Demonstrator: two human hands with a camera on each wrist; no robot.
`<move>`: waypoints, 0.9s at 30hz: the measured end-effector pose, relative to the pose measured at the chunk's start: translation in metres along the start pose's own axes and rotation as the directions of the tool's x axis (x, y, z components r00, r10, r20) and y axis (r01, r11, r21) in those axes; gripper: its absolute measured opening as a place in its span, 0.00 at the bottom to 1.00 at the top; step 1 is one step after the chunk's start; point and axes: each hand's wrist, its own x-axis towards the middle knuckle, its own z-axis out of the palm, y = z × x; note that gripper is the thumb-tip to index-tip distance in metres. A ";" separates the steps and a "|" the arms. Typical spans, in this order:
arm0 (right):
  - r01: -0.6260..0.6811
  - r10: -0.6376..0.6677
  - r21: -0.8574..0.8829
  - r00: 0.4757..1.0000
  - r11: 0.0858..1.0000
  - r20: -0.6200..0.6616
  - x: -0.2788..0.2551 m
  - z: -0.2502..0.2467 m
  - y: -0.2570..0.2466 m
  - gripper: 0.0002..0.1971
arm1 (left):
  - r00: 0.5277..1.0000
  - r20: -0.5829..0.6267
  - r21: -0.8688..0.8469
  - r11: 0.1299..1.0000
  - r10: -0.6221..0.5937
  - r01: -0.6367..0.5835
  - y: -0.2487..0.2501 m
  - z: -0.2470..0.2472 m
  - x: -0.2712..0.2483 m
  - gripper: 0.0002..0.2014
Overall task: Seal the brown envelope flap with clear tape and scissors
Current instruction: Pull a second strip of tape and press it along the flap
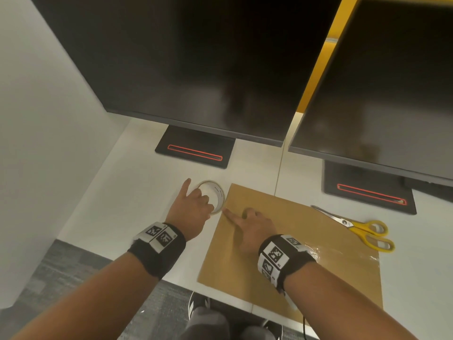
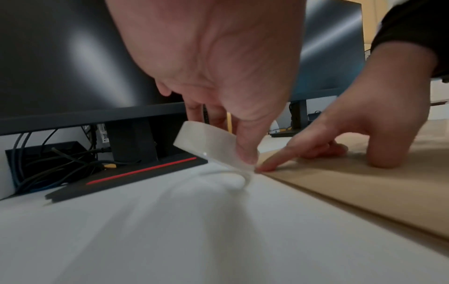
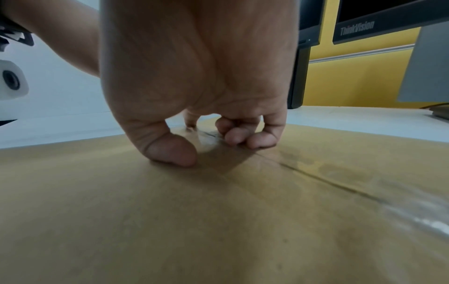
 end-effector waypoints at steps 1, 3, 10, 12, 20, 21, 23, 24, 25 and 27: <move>0.002 -0.002 0.001 1.000 1.000 0.004 0.000 0.000 0.000 0.49 | 1.000 -0.005 -0.020 1.000 -0.021 0.020 0.000 0.004 -0.002 0.15; 0.007 -0.007 0.000 1.000 1.000 0.006 0.000 0.000 0.000 0.49 | 0.998 -0.025 -0.060 0.996 -0.061 0.059 0.000 0.014 -0.005 0.14; 0.007 -0.008 0.027 1.000 1.000 0.027 0.003 -0.004 0.001 0.50 | 0.987 -0.019 -0.274 0.950 -0.158 0.147 -0.003 0.029 0.001 0.14; -0.006 0.005 0.026 0.999 1.000 0.036 0.004 -0.004 0.001 0.50 | 0.983 -0.037 -0.337 0.928 -0.181 0.158 -0.004 0.033 0.002 0.14; 0.038 -0.038 0.002 0.999 0.999 -0.017 0.004 0.005 0.004 0.50 | 0.952 -0.191 -0.474 0.872 -0.239 0.124 0.001 0.039 0.002 0.15; 0.051 -0.051 0.003 0.998 0.999 -0.032 0.002 0.006 0.005 0.50 | 0.950 -0.200 -0.481 0.869 -0.239 0.118 0.002 0.037 0.001 0.18; 0.078 -0.075 0.032 0.995 0.996 -0.065 -0.003 0.009 0.009 0.51 | 0.952 -0.219 -0.477 0.875 -0.215 0.088 0.007 0.028 0.002 0.22; 0.087 -0.082 0.060 0.993 0.994 -0.088 -0.006 0.010 0.011 0.51 | 0.951 -0.243 -0.473 0.879 -0.190 0.054 0.012 0.021 0.003 0.22; 0.094 -0.082 0.096 0.990 0.991 -0.115 -0.008 0.012 0.014 0.50 | 0.952 -0.263 -0.476 0.879 -0.154 0.011 0.020 0.014 0.005 0.22; 0.107 -0.077 0.153 0.979 0.982 -0.188 -0.015 0.016 0.020 0.43 | 0.963 -0.260 -0.492 0.868 -0.070 -0.069 0.039 -0.003 0.010 0.22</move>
